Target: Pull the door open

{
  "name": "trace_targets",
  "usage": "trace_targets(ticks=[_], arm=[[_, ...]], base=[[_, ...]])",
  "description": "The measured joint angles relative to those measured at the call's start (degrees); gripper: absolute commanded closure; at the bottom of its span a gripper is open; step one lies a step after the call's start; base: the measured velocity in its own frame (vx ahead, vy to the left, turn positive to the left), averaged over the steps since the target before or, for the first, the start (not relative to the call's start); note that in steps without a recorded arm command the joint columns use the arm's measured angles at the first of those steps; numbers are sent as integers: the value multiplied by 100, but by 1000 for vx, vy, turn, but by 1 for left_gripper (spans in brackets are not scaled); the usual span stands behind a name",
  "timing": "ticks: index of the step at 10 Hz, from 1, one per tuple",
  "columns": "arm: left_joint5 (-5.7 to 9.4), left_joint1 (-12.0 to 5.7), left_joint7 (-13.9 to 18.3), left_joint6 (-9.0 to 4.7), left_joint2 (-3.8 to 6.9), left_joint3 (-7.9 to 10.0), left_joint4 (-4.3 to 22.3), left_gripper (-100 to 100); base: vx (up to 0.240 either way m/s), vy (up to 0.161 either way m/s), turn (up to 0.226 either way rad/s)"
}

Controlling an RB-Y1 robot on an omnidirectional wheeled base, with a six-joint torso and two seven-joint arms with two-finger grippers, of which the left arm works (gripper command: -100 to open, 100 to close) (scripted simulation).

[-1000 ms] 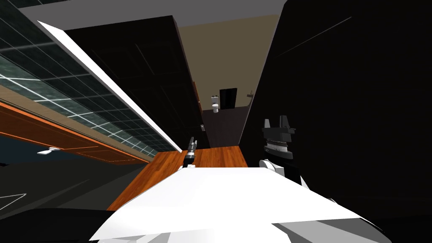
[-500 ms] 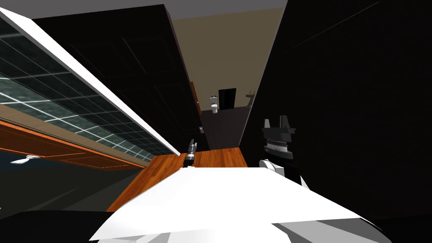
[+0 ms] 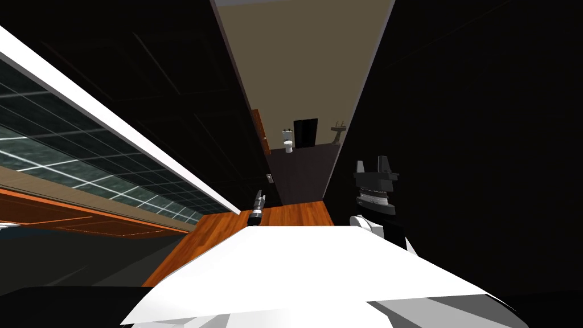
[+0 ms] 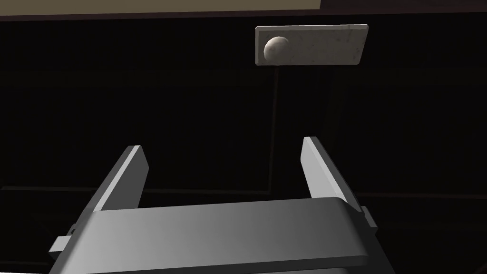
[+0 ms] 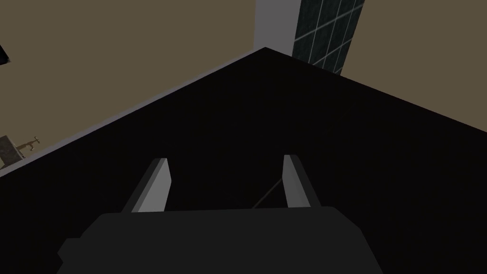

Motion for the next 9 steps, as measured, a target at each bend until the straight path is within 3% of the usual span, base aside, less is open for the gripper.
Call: trace_targets(ticks=[9], arm=[[42,-251,44,-108,59,92,919,-100]], base=[[98,16,-25]])
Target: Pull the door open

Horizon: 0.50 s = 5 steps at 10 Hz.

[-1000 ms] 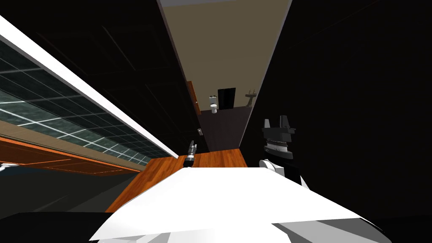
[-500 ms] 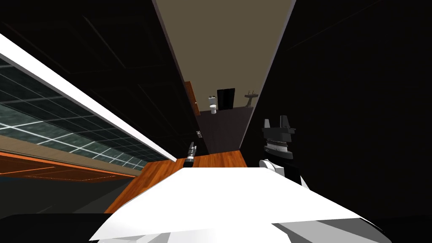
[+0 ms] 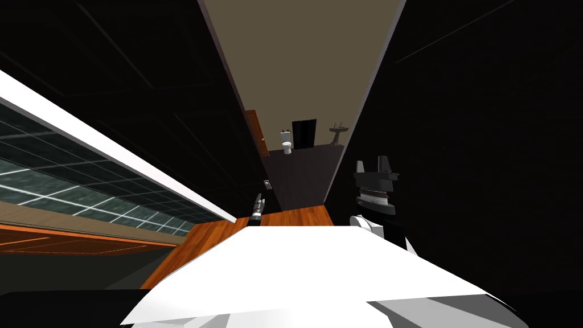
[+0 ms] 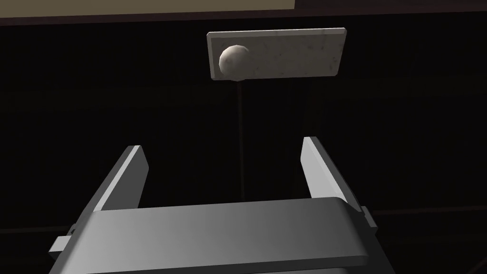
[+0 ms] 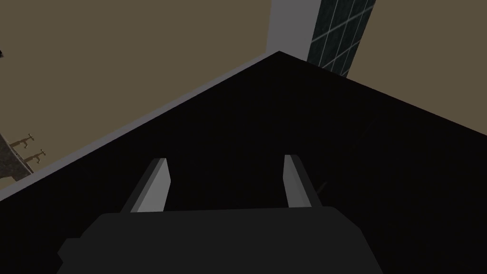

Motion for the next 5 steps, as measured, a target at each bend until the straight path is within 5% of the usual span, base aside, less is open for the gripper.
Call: trace_targets(ticks=[5], arm=[[83,2,92,-132,139,121,208,-100]], base=[[167,-9,-95]])
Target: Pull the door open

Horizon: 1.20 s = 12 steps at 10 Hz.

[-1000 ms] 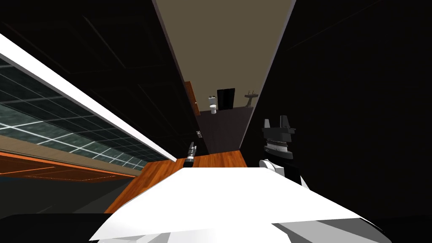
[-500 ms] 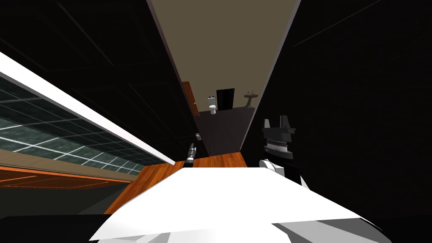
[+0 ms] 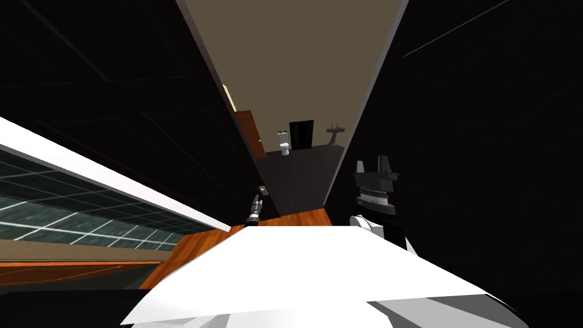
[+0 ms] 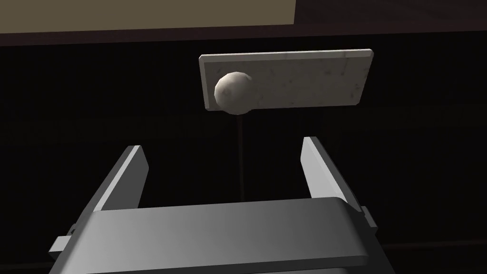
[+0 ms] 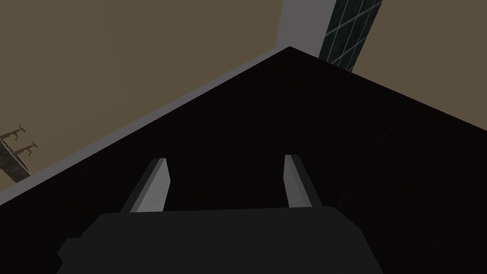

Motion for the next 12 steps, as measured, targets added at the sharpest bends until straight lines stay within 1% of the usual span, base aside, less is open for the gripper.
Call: trace_targets(ticks=[1,2,3,4,5,6,8,11,12], arm=[[31,-16,44,-103,61,45,146,-100],[61,1,71,-132,95,89,162,-100],[88,34,91,-118,126,131,134,-100],[117,19,124,-156,178,171,217,-100],[139,10,149,-223,207,203,314,-100],[138,36,156,-249,196,196,333,100],[137,26,150,-215,199,197,329,100],[134,19,147,-212,198,193,325,100],[134,19,147,-214,198,193,325,100]], base=[[195,11,-118],[235,-4,-114],[191,5,-87],[171,31,-75],[56,6,23],[-25,-12,-4],[-20,-1,-13],[0,0,0],[-112,43,-112]])
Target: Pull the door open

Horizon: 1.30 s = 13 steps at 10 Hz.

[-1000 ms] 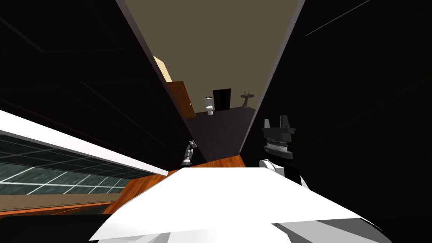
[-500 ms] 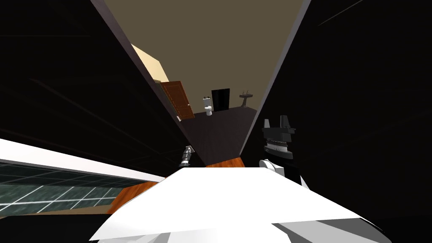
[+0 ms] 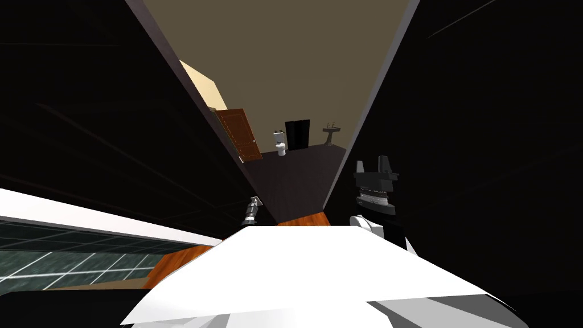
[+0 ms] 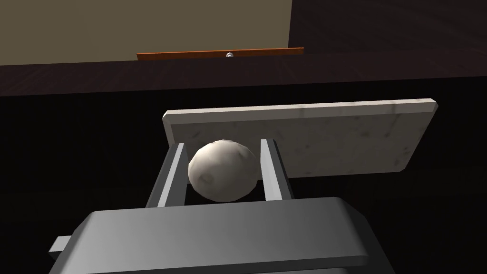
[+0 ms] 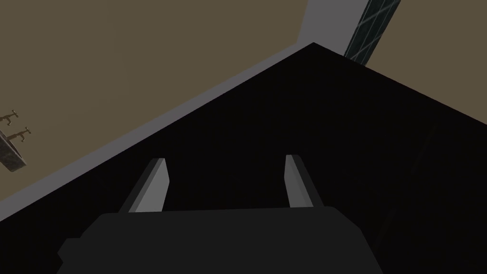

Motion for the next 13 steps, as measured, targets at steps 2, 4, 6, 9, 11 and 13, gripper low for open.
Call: trace_targets(ticks=[2,4,6,9,11,13], arm=[[-39,54,104,-69,89,-73,-60,100],[-93,125,220,-165,179,-175,-49,100],[-149,268,340,-221,268,-273,-111,100],[-231,409,544,-358,415,-430,-152,100],[-261,471,601,-440,462,-479,-135,100],[-314,629,733,-646,586,-551,-177,100]], base=[[-191,46,-114],[-205,14,-105],[-201,13,-93],[-174,47,-88],[-179,8,-120],[-220,75,-126]])
